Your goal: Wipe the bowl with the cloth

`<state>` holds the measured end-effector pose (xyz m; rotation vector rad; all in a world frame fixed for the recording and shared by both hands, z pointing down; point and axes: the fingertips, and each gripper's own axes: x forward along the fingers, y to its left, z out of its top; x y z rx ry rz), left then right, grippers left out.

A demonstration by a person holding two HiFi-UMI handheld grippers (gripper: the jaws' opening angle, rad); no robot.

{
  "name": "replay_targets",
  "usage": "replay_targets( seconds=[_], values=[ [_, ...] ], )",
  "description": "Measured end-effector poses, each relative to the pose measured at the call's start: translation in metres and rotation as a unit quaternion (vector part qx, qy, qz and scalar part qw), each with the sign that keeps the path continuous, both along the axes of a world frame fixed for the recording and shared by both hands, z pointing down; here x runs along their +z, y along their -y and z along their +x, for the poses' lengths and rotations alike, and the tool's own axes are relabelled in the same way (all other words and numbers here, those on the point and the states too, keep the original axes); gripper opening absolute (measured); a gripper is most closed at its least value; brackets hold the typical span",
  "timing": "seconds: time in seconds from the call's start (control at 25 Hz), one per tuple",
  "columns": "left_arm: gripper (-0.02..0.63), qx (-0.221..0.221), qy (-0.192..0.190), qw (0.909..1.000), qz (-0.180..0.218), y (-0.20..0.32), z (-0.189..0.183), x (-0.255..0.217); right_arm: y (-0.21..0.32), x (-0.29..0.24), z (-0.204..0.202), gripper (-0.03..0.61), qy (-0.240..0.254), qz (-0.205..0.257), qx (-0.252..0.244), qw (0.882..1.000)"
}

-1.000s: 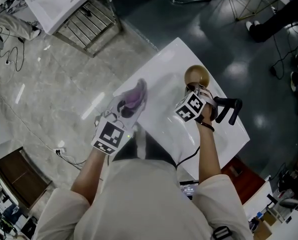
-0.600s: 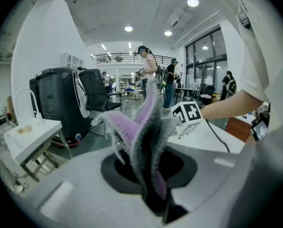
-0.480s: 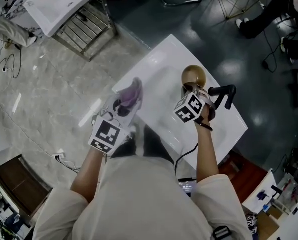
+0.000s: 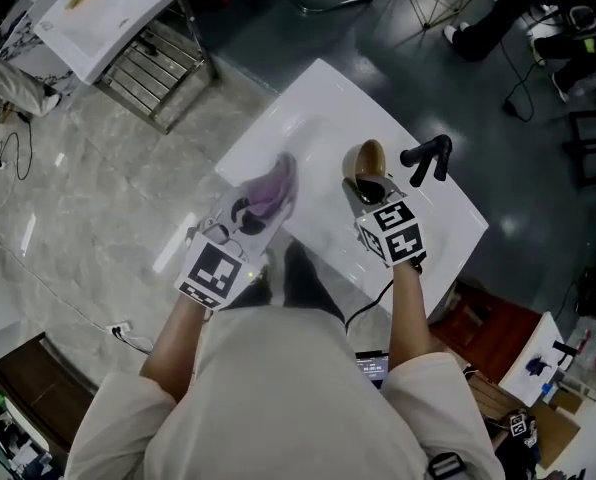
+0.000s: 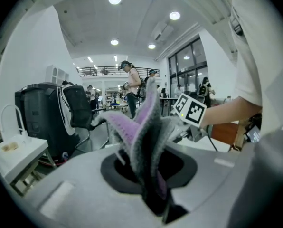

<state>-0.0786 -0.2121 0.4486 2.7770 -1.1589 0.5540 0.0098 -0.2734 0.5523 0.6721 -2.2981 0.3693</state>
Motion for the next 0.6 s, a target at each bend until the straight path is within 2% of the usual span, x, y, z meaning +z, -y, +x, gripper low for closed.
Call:
replay_targets(
  seconds=[0.16, 0.36, 0.48, 0.6],
  values=[
    [0.068, 0.036, -0.005, 0.999, 0.025, -0.02, 0.022, -0.019, -0.032, -0.034, 0.003, 0.017, 0.074, -0.016, 0.029, 0.997],
    [0.069, 0.089, -0.005, 0.9945, 0.056, -0.049, 0.04, -0.04, -0.072, -0.073, 0.008, 0.017, 0.164, -0.027, 0.062, 0.984],
    [0.069, 0.14, 0.0, 0.9881, 0.063, -0.077, 0.056, -0.047, -0.103, -0.091, 0.011, 0.017, 0.22, -0.048, 0.073, 0.972],
    [0.068, 0.191, 0.014, 0.9778, 0.086, -0.097, 0.075, -0.059, -0.126, -0.103, 0.018, 0.015, 0.241, -0.045, 0.081, 0.966]
  ],
)
